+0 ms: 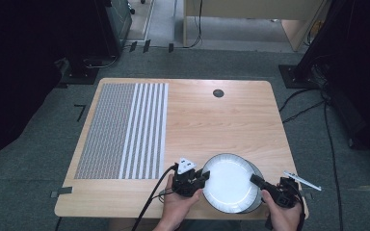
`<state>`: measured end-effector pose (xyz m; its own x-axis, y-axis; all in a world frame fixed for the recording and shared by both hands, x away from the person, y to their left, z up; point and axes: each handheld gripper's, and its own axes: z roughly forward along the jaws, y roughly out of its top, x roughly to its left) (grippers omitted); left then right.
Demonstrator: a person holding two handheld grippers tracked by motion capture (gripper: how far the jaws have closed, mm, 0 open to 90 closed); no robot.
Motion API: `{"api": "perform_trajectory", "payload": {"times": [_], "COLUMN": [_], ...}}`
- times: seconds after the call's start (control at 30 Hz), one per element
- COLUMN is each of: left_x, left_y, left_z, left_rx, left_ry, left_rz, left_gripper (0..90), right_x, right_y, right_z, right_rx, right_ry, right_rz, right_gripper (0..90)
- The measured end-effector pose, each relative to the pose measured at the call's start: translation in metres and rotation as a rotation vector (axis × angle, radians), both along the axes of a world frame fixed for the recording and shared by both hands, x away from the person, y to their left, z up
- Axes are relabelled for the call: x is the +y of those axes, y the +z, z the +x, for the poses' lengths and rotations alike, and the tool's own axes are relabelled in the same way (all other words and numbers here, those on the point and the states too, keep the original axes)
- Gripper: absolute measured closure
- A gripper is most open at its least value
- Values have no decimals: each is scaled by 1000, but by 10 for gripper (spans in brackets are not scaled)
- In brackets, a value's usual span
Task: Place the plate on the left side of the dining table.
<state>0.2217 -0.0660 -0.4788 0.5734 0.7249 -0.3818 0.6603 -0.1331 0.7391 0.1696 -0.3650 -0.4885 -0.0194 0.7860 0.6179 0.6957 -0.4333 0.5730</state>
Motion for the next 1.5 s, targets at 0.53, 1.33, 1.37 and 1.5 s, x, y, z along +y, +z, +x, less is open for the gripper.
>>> {"api": "perform_trajectory", "payload": {"times": [0.53,1.33,1.37,1.5], "left_x": [15,81,85,98], "left_y": [7,22,22,23], "left_z": [5,14,15,17], "left_rx": [8,-3,-3,-2], "left_ry": [30,116,121,146], "left_rz": [-26,-61,-62,-67], "left_gripper": [766,777,777,782], "right_x": [11,76,76,90], "right_y": [10,32,32,33], "right_z": [6,37,37,43], "right_rx": [-20,-37,-37,-33], "right_ry": [11,101,101,113], "right_rz": [33,20,20,20], "right_gripper": [856,856,856,857]}}
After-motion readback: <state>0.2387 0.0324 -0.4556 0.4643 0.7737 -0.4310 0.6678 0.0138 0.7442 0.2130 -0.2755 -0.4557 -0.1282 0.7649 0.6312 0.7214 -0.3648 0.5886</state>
